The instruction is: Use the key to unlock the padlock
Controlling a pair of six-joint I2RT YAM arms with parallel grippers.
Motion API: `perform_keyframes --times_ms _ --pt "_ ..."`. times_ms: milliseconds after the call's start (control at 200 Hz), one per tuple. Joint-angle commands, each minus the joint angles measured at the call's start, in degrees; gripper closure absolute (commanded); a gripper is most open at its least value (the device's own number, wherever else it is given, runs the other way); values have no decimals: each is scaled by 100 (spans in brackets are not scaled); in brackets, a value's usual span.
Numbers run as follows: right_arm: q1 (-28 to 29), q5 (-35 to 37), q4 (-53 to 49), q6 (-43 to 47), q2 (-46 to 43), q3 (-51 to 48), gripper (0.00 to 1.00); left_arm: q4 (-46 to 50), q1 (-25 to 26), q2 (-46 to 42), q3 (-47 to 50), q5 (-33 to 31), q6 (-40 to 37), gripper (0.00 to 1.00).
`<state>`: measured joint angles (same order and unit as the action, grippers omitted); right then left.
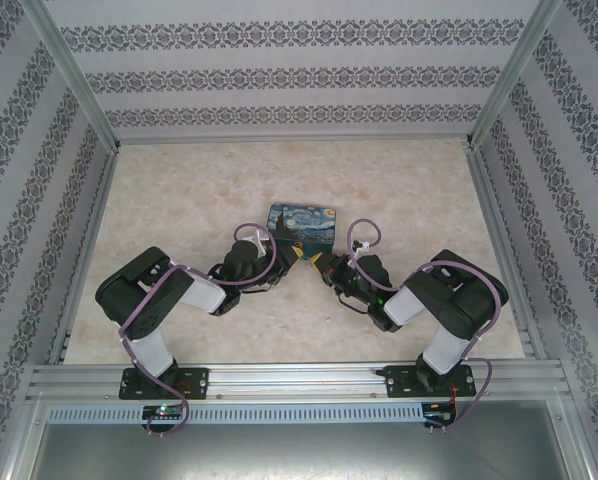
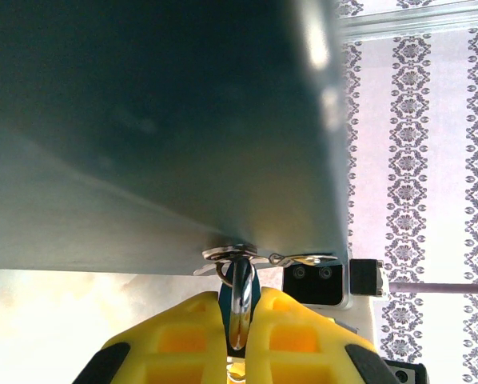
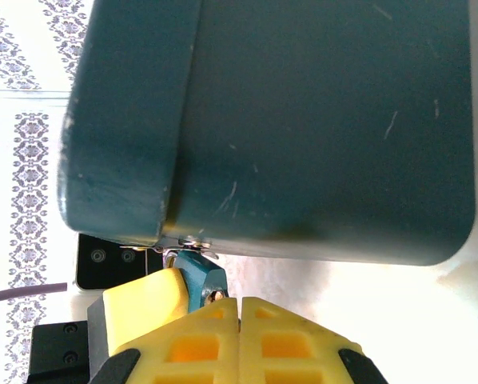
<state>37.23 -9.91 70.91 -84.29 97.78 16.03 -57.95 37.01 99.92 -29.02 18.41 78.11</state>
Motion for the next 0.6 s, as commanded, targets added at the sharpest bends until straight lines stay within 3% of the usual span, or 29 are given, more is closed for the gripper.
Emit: perform_keyframes --times_ms 0,595 --pt "11 -30 212 -22 -127 119 100 -322 -45 45 -83 86 -62 100" --pt "144 -73 124 -21 -174 272 100 -362 -35 72 -88 111 -34 100"
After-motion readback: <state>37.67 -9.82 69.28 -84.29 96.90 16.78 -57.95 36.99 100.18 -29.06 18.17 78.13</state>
